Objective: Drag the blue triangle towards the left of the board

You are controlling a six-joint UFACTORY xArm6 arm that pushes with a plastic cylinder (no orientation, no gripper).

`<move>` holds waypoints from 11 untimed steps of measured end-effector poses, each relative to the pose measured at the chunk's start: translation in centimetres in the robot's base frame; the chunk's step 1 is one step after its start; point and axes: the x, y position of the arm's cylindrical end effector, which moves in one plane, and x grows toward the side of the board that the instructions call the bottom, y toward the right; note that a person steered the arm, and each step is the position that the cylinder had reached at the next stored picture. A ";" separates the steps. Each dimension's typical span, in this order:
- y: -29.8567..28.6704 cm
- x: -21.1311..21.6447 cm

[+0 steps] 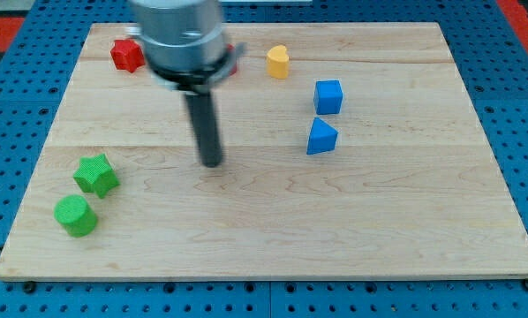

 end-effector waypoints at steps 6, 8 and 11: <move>13.0 -3.2; 8.7 -2.3; 1.3 -3.5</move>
